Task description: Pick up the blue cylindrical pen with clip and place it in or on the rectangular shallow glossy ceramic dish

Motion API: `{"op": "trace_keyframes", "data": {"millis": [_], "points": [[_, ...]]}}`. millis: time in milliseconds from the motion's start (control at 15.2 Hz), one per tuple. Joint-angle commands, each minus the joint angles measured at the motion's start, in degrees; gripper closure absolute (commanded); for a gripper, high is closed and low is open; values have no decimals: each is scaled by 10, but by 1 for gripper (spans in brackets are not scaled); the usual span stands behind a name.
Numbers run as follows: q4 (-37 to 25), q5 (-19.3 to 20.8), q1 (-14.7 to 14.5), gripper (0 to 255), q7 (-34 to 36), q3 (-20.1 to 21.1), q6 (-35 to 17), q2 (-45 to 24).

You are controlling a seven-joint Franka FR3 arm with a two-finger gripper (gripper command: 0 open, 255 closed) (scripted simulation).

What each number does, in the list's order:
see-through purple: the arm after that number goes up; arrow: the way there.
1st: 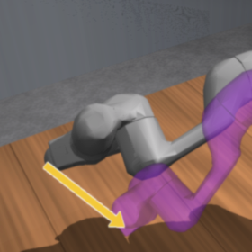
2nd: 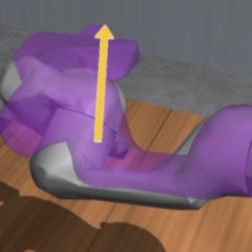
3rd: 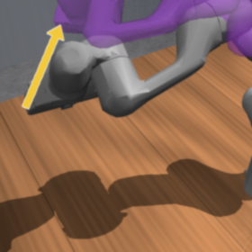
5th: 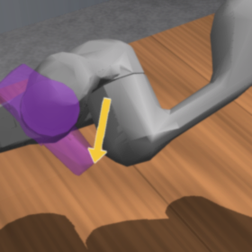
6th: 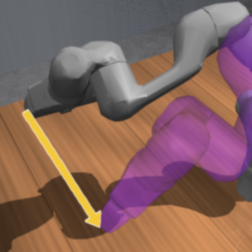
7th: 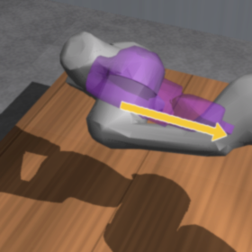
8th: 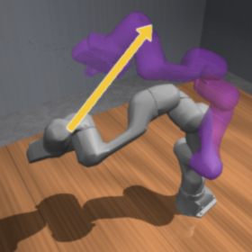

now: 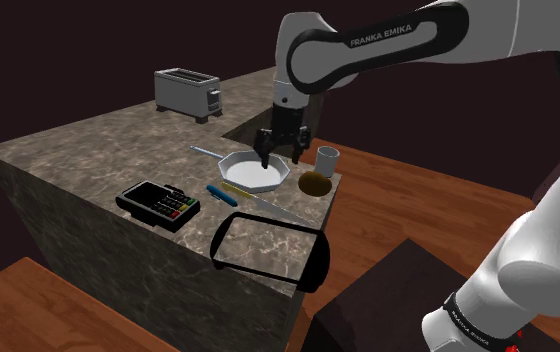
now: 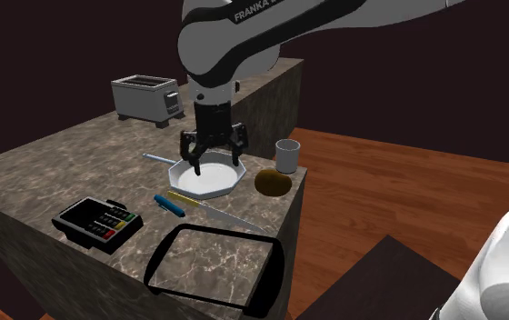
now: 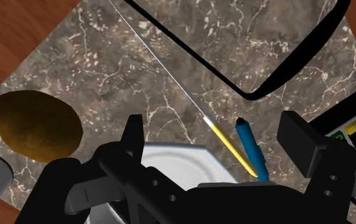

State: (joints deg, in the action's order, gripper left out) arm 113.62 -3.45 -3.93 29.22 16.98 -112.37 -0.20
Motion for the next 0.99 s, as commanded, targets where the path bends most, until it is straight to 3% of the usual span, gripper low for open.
{"op": "trace_keyframes", "data": {"millis": [0,462,924], "points": [[-32,13,-6,0,23,6,-14,-45],[-188,62,-44,0,94,9,-18,-206],[-162,67,-47,0,97,7,-58,-221]]}}
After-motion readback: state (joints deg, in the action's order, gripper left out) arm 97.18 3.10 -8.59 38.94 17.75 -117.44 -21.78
